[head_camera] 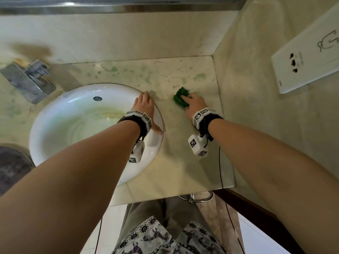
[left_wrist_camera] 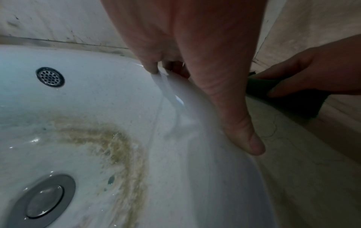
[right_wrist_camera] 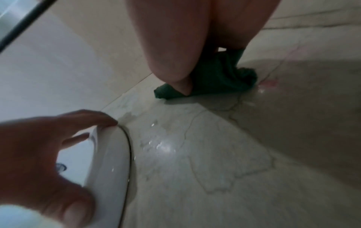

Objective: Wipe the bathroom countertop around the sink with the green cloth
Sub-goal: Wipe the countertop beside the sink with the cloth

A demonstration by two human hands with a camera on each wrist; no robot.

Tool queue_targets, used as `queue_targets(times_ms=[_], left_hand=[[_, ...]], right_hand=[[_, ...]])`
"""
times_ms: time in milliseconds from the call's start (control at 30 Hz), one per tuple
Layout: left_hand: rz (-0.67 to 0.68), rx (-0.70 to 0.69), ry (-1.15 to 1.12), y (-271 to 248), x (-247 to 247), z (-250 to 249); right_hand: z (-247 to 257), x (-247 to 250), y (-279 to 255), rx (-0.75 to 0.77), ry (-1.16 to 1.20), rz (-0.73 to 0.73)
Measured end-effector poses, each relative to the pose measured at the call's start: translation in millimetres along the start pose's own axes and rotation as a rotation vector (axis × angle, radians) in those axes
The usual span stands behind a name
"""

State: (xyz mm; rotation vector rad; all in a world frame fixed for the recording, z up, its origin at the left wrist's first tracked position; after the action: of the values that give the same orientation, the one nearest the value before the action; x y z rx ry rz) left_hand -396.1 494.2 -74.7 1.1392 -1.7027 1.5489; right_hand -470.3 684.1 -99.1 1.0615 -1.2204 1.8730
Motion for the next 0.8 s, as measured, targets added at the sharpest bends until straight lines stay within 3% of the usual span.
queue_targets(times_ms=[233,400,533,800], left_hand=[[0.024,0.022,0.101,-2.3,2.5,-0.5],[0.033,0.024,0.092,4.0,-1.1,-0.2],[0.012,0.015,0.074,6.8,-2.6,-0.3],[0.035,0.025,0.101,13.2,-7.1,0.4]], right_hand=[[-4.1,-7.8,-28.7,0.146,-0.071,0.026],[-24.7,-4.5,-16.1,-0.041,-0.037,-0.038],[-18.6,0.6,2.7,-0.085,-0.074,-0.012],[26.7,-1.9,18.0,0.166,-0.035,0.108]])
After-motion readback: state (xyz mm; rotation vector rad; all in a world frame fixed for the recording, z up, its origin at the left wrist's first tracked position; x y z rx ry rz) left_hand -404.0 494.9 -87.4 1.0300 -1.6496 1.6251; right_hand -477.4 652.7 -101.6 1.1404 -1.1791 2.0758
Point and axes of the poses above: each hand's wrist, its own y-axis towards the middle knuckle, its own x-axis out of the back of the hand, z = x × y, the point moved 3 cm from there along y, towards the middle knuckle, and after that the axes turned 7 degrees about -y, right-handed, at the moved point
